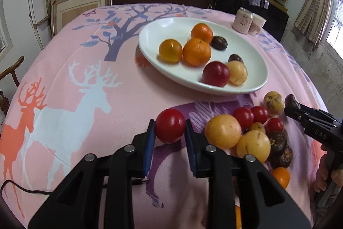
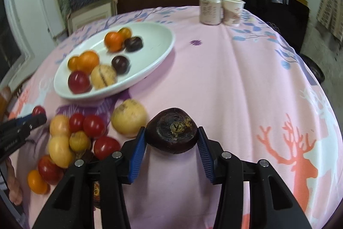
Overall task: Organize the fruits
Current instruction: 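Lower both fruits onto the white plate and open both tools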
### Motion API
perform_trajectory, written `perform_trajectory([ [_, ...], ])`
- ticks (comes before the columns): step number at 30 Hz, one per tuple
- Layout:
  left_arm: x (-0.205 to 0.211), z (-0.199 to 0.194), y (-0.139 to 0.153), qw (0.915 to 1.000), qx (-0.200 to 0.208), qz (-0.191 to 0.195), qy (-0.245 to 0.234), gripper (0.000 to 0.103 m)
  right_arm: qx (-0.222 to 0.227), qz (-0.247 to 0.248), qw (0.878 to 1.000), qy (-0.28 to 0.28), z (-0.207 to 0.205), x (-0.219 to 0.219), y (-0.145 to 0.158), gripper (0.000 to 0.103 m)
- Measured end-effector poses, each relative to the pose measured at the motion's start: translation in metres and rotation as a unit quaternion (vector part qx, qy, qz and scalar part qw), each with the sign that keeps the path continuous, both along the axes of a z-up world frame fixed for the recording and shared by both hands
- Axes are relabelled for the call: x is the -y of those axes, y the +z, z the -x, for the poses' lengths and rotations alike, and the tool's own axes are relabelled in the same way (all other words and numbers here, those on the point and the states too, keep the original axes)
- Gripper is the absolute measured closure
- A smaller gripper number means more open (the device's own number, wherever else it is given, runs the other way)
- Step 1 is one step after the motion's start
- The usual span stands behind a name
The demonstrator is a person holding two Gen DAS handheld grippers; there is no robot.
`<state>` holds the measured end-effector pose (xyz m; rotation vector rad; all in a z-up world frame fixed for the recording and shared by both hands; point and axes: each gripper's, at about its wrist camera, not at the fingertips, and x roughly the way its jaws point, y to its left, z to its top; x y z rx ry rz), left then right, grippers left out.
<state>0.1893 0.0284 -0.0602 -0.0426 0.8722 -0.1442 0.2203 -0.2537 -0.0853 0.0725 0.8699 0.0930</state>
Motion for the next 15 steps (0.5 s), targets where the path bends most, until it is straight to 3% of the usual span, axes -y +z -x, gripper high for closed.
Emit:
perform_trajectory([
  [4,-0.001,-0.003,0.023,0.9996,0.022,0.018,0.003,0.077,0.020,-0.045,0.999,-0.015,0.003,0.017,0.015,0.055],
  [8,0.008,-0.034,0.054,0.9989,0.046,0.004,0.005,0.077,0.057,-0.065,0.996,-0.005,-0.009,0.015,0.054,0.055],
  [11,0.014,-0.064,0.058,0.9991,0.039,0.010,0.009,0.077,0.064,-0.062,0.996,0.010,-0.038,-0.002,0.074,0.055],
  [15,0.015,-0.103,0.048,0.9993,0.026,0.012,0.024,0.077,0.039,-0.052,0.998,0.024,-0.085,-0.031,0.063,0.055],
])
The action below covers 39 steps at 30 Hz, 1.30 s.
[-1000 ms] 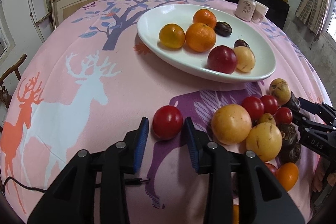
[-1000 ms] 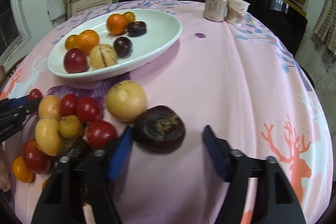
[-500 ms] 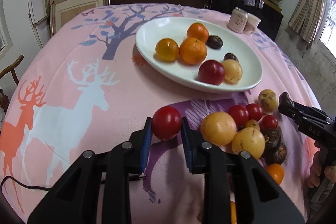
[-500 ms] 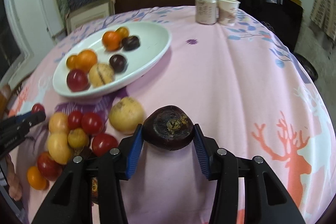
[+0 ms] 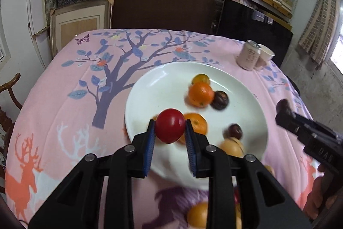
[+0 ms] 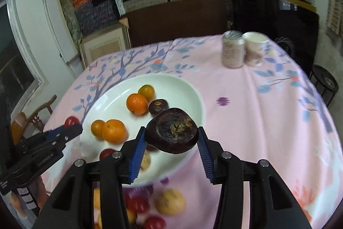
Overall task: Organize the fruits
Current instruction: 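Lower both fruits onto the white plate and open both tools, then grasp an orange from the cluster with the left tool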
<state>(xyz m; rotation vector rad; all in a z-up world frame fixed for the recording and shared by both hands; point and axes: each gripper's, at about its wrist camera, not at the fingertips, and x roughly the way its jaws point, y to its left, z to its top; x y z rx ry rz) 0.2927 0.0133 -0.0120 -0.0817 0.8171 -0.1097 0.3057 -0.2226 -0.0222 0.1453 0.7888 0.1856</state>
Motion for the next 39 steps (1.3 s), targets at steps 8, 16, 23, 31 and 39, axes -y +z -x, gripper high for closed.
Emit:
perform_trajectory([
  [8,-0.022,-0.062,-0.030,0.9985,-0.046,0.018,0.026,0.061,-0.016,0.006,1.000,0.001,-0.036,-0.012,-0.026,0.027],
  [16,-0.031,-0.042,-0.019,0.9981,-0.037,0.037,0.034,0.042,0.008,-0.037,0.999,-0.012,-0.014,0.008,-0.011,0.020],
  [23,-0.027,0.066,-0.017,0.9992,-0.004,-0.003,0.038,0.024,0.049,-0.015,0.998,-0.038,0.045,0.024,-0.009,0.008],
  [31,-0.008,0.167,-0.031,0.9997,0.012,-0.020,-0.003,0.021,0.035,-0.063,0.995,-0.069,0.099,0.060,-0.027,0.004],
  [39,0.013,0.224,-0.041,0.9945,0.039,-0.072,-0.065,0.013,0.017,-0.111,0.991,-0.067,0.103,0.072,-0.033,0.003],
])
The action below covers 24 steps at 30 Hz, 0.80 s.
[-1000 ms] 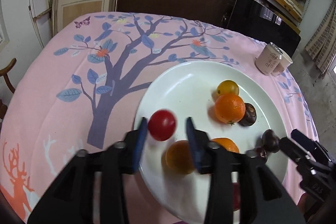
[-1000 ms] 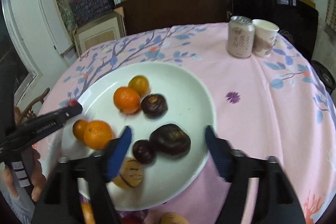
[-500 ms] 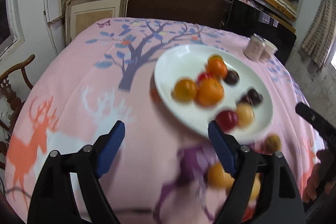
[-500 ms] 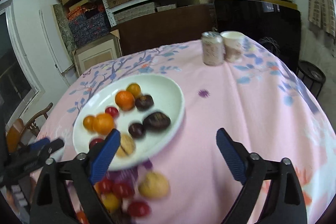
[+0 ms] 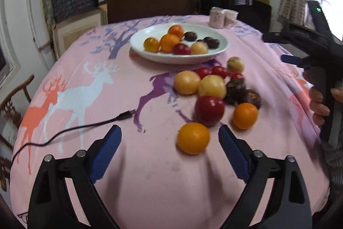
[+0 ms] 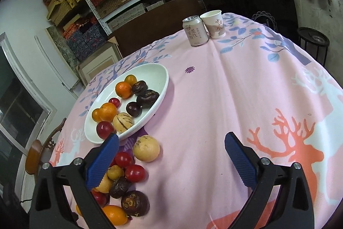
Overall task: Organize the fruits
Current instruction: 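Grasp an orange from the cluster with the left tool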
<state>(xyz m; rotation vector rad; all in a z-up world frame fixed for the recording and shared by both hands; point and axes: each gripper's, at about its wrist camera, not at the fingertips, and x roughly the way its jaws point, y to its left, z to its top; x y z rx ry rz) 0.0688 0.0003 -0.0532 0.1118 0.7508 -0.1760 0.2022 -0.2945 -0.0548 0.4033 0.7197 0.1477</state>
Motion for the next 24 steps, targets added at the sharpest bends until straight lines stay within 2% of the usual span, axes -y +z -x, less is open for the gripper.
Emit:
perform_trajectory([
  [4,0.013,-0.006,-0.010,0.9990,-0.026,-0.026,-0.023,0.014,0.004,0.009,1.000,0.003,0.001,-0.003,0.001,0.003],
  [6,0.017,-0.009,-0.013,0.9983,-0.037,-0.029,-0.035,0.021,0.003,0.008,1.000,0.002,0.001,-0.003,0.001,0.003],
  [10,0.019,-0.016,-0.020,0.9967,-0.064,-0.022,-0.046,0.047,0.001,0.005,1.000,-0.001,0.000,-0.003,0.001,0.003],
  [15,0.018,-0.020,-0.025,0.9948,-0.085,-0.009,-0.057,0.057,-0.001,0.007,1.000,0.000,0.000,-0.003,-0.001,0.003],
  [17,0.017,-0.021,-0.025,0.9947,-0.085,-0.003,-0.057,0.065,-0.002,0.009,1.000,-0.001,0.000,-0.004,-0.001,0.003],
  [21,0.010,-0.025,-0.023,0.9944,-0.091,0.019,-0.051,0.066,-0.007,0.006,1.000,0.000,-0.001,-0.005,-0.003,0.003],
  [24,0.005,-0.029,-0.021,0.9959,-0.084,0.021,-0.027,0.066,-0.006,0.009,1.000,0.001,-0.001,-0.005,-0.002,0.003],
])
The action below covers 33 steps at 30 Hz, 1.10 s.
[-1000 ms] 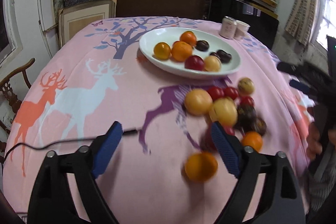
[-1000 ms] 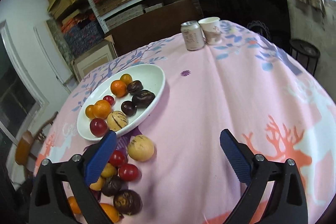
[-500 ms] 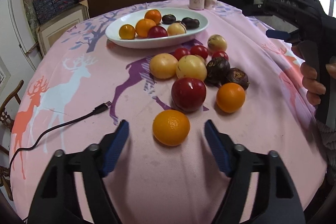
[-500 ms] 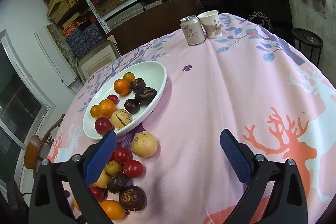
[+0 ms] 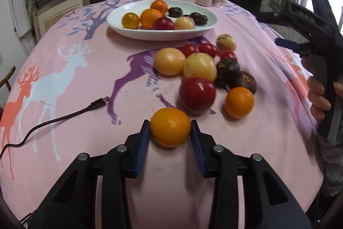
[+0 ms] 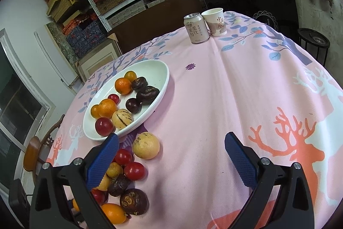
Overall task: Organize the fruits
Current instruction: 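Grasp an orange from the cluster with the left tool, then hold the orange in the left tool while the right tool grasps a mangosteen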
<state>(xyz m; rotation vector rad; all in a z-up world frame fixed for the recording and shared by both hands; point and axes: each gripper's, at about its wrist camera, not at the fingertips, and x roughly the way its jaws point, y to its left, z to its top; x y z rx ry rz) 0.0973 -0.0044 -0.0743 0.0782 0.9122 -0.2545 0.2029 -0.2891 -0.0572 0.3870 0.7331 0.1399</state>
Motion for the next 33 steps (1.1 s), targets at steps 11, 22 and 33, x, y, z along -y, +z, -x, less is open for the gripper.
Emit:
perform_trajectory([
  [11,-0.040,-0.063,0.037,0.9888,0.055,-0.015,0.138,0.066,-0.008,0.018,1.000,0.004,-0.004,-0.005,-0.004,0.003],
  [22,-0.050,-0.084,0.022,0.9867,0.042,-0.001,0.157,0.066,-0.015,0.075,0.995,0.071,0.016,-0.037,-0.014,0.003],
  [33,-0.044,-0.078,0.021,0.9873,0.046,-0.014,0.151,0.066,-0.030,0.165,0.977,0.130,0.048,-0.071,-0.032,0.003],
])
